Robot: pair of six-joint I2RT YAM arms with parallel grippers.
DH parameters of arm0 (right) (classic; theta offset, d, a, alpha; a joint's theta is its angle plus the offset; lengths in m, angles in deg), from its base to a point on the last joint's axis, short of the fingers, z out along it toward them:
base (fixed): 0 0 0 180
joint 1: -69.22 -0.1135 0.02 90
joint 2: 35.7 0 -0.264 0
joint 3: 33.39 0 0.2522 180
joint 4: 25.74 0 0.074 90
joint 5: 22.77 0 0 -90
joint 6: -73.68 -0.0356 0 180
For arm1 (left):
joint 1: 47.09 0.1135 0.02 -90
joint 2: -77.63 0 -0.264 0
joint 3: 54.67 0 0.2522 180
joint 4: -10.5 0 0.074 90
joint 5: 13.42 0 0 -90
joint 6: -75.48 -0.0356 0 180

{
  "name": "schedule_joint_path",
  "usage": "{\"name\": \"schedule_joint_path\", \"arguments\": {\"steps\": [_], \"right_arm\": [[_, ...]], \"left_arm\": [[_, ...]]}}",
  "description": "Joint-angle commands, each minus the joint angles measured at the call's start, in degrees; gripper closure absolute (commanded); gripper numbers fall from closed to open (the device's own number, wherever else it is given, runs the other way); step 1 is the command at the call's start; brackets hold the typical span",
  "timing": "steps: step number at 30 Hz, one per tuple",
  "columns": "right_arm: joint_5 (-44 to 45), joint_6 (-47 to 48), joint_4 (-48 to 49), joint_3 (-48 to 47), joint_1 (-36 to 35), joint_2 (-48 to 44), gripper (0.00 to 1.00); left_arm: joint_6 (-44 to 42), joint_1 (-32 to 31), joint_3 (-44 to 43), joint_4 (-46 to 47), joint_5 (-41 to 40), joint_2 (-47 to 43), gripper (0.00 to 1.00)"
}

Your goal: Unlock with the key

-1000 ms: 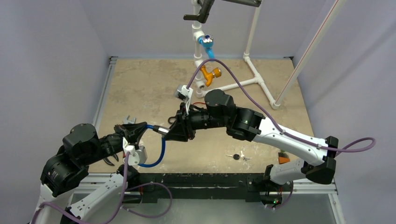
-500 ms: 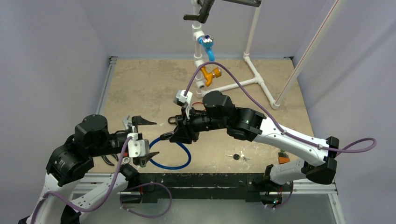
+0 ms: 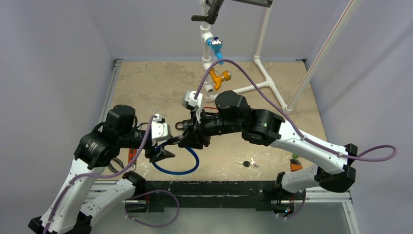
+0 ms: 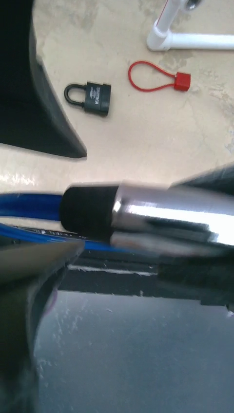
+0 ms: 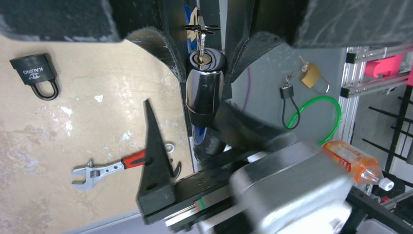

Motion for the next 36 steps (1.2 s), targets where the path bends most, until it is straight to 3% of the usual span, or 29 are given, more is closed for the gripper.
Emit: {"name": "schedule_joint_path", "arguments": {"steps": [1,2,3,8,11,13,16,20,25,30,31,36], "right_arm": [[-0.7,1.5,1.0,-2.8,-0.7,-1.5,1.0],[-0.5,1.5,1.0,-2.5,-0.9,-1.6,1.0],[-0.3,1.6,1.1,-2.2,-1.0,-1.6,1.0],[1.4,0.3,2.3,-0.3,-1.1,-1.9,0.97],[3.4,-0.3,1.2,-0.3,-1.0,-1.9,0.68],[7.1,0.0,-0.6,-1.2,-1.0,-2.4,0.55],[14.6,0.3,-2.7,-2.3,-1.0,-4.4,0.44],[20.7,-0.4,-3.4,-2.7,-1.0,-7.6,0.39],[25.0,-1.3,-2.4,-0.6,-0.9,-10.0,0.48],[34.3,-2.0,-1.5,1.0,-1.0,-10.5,0.96],[36.2,-1.7,-1.6,0.7,-1.0,-10.1,1.0],[39.5,-1.7,-1.4,-1.0,-1.1,-6.8,1.0]], "left_arm": [[3.4,3.5,-4.8,1.8,9.9,5.1,0.61],[3.6,3.5,-5.6,1.6,11.1,6.0,0.87],[4.3,3.5,-6.3,1.6,11.6,6.6,1.0],[6.6,3.5,-6.3,3.6,12.7,6.3,1.0],[8.0,3.6,-6.6,4.3,10.9,5.1,1.0],[9.2,3.5,-7.0,4.6,8.6,4.4,1.0],[8.2,3.5,-7.2,3.5,5.8,3.3,1.0],[6.4,3.6,-6.6,1.9,2.1,1.8,1.0],[5.7,3.5,-6.1,0.7,0.6,1.2,1.0],[6.3,3.4,-6.1,0.7,0.6,1.2,1.0],[6.6,3.5,-6.3,0.8,0.5,1.3,1.0],[8.8,2.5,-7.1,1.8,-1.7,2.2,1.0]]}}
